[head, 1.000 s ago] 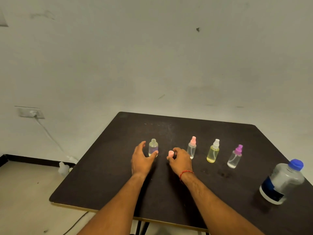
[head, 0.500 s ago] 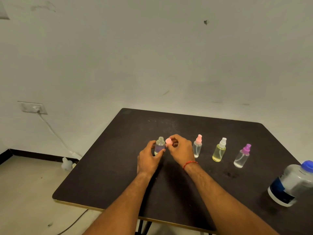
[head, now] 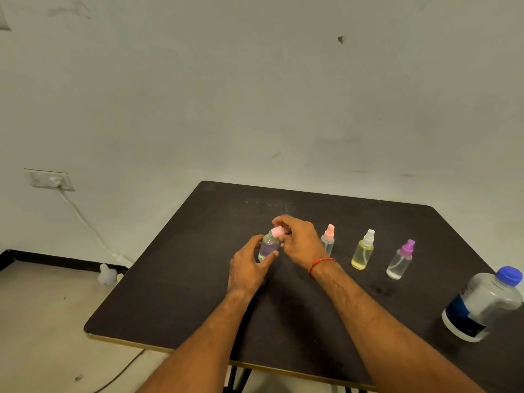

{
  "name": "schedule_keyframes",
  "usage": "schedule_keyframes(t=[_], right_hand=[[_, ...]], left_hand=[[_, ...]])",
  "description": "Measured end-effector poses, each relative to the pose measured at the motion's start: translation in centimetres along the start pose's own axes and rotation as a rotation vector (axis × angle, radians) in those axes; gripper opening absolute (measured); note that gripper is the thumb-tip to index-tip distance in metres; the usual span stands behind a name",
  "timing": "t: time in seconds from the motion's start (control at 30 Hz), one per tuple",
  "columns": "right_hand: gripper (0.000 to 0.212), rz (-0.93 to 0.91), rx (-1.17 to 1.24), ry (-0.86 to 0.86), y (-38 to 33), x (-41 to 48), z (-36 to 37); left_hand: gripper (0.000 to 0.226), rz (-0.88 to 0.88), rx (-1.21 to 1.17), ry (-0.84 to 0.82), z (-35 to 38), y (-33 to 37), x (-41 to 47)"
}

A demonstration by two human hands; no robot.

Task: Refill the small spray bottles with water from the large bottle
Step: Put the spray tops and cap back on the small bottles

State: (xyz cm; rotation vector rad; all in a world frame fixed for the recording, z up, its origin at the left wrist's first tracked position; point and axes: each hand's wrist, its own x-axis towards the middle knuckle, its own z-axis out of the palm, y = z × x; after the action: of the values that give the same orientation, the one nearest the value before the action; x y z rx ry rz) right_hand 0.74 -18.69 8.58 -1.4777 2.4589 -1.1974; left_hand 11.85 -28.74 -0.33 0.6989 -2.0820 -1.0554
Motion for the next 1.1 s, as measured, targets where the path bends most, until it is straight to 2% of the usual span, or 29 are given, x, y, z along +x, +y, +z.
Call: schedule_keyframes(t=[0.17, 0.47, 0.6, 0.77, 0.93, 1.0, 1.1], right_hand=[[0.024, -0.021, 0.002, -0.048, -0.4, 0.3, -0.3], [0.023, -0.097, -0.101, -0.162, -1.2, 1.1, -1.2], [0.025, -0.05, -0.131, -0.183, -1.2, 1.5, -1.0], [0.01, 0.047, -0.13, -0.108, -1.0, 1.7, -0.5], [0.029, 0.127, -0.148, -0.047, -0.8, 1.5, 0.1], [0.044, 0.102, -0.063, -0.022, -0.8, 1.0, 0.3], [0.044, 0.027, 0.08, -0.004, -0.4, 0.3, 0.4]], left_hand=[[0.04, 0.003, 0.014, -0.006, 0.1, -0.2, 0.1], [0.04, 0.011, -0.001, -0.016, 0.2, -0.3, 0.1], [0.04, 0.006, 0.0, -0.016, 0.3, -0.4, 0.1], [0.043, -0.003, 0.004, -0.019, 0.3, -0.3, 0.0], [0.052, -0.013, 0.009, -0.021, 0.3, -0.3, 0.0], [0.052, -0.017, 0.009, -0.021, 0.3, -0.3, 0.0], [0.045, -0.01, 0.009, -0.022, 0.2, -0.3, 0.1]])
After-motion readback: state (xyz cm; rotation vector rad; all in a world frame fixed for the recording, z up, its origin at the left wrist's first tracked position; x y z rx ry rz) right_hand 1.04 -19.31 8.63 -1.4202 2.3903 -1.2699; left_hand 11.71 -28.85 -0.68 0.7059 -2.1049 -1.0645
